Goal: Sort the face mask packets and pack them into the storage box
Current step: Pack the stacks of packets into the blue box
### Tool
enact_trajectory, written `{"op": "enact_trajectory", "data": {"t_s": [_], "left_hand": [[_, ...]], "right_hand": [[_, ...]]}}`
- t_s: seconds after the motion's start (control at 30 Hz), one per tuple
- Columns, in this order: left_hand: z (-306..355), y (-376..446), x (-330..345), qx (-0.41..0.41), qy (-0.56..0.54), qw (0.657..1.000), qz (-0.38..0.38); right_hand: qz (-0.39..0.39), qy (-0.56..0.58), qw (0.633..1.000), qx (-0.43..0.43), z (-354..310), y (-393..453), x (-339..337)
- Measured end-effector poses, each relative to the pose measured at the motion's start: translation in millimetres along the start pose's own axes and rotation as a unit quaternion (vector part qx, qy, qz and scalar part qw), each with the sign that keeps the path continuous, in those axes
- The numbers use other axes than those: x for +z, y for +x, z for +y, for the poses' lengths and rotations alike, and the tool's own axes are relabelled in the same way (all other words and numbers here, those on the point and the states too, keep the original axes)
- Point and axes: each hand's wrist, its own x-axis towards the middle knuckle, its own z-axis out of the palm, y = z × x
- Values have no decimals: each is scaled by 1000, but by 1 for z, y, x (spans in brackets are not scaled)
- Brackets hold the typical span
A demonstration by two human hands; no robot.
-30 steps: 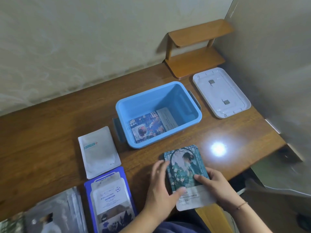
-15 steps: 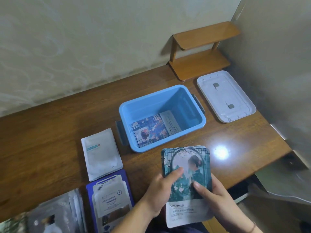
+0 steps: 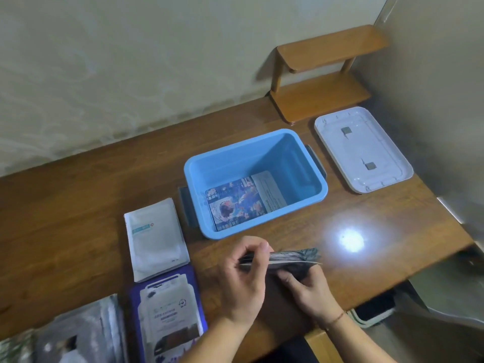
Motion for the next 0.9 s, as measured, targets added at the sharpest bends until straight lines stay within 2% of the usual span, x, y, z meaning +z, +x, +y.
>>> {"op": "enact_trajectory", "data": {"t_s": [0.1,0.17,0.2,0.3,0.37,0.43,0.5,0.57,0.63,0.77,0.8,0.9], "left_hand": [[-1,2,-1,-4,-4,999,-34],[5,8,-9,-59,-17,995,-81],[12,13,-17,-80,-16,990,-114],[46,41,-49,-65,31,977,-199],[74,69,-68,-118,20,953,-278],[97,92,-78,-187,-5,910,-370],[106,104,-80,-227,-3,886,-404],[106,111,-80,-238,14,892,-385],[100,114,-83,-249,-16,909,-334],[87,116,-87,-273,-133,938,-169],[83,117,-85,-269,-139,944,-132],[69,119,-70,-247,-95,960,-85]], "right_hand": [[-32,-9,999,-6,-4,1,-4],[-50,-8,999,2,-17,2,-8],[-62,5,998,18,-26,1,-12],[-137,86,983,86,-66,5,-29],[-228,118,959,118,-100,15,-41],[-309,82,937,139,-133,33,-49],[-363,31,920,141,-164,54,-51],[-398,-19,907,136,-186,75,-53],[-389,-33,911,136,-195,91,-57],[-248,181,933,189,-190,103,-59],[-221,201,935,191,-188,107,-54],[-142,131,966,170,-181,127,-37]]}}
